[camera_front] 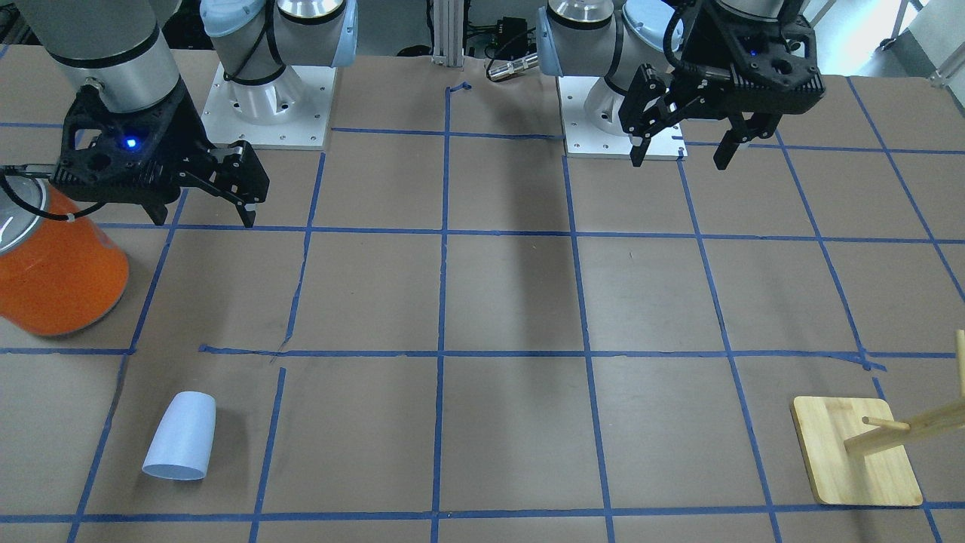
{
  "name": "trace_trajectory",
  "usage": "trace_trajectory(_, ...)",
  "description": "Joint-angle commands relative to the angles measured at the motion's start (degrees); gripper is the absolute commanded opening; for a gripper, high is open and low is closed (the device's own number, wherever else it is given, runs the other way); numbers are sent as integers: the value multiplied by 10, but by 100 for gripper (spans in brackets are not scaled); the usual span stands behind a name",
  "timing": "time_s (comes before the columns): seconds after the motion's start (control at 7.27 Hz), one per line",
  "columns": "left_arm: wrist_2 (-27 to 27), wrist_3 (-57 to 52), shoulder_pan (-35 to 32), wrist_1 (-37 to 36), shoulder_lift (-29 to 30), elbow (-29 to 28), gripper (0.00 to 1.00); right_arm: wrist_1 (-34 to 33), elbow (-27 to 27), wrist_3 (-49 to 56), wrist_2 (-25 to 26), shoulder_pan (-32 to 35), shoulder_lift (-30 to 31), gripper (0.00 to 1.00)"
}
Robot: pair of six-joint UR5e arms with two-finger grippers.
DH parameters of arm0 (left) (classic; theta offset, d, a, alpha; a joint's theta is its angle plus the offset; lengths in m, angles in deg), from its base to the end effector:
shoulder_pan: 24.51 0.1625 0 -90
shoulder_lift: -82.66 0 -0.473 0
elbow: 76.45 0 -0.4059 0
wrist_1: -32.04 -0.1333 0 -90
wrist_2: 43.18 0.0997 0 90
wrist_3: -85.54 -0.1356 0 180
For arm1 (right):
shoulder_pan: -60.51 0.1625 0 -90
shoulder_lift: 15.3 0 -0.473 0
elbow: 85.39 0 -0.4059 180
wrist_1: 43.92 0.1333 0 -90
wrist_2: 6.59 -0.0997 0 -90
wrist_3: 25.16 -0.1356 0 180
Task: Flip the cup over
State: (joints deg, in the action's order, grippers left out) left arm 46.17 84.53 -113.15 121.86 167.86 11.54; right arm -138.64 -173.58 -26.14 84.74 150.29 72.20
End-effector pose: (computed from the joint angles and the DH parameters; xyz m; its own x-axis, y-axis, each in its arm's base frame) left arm -0.1234 -0.4820 0.5595 -0.9999 -0.0049 0.0091 -0.0059 0.9925 -0.1219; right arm 0.1281 -0.5360 0.5019 -0.9995 0.0225 0.0219 0.0209 0.9973 -0.0707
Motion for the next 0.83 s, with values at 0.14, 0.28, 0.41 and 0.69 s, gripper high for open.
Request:
trace_trajectory(0.14, 0, 0, 0, 0, 0, 0, 100, 0, -1, -29, -1, 0, -4, 100)
trace_trajectory(0.28, 0, 0, 0, 0, -1, 0, 100, 1, 0, -29, 0, 0, -3, 100)
trace_trajectory(0.41, 0, 0, 0, 0, -1, 0, 100, 1, 2, -29, 2, -3, 0, 100)
trace_trajectory(0.69, -1, 0, 0, 0, -1, 0, 100, 4, 0, -29, 11, -4, 0, 100)
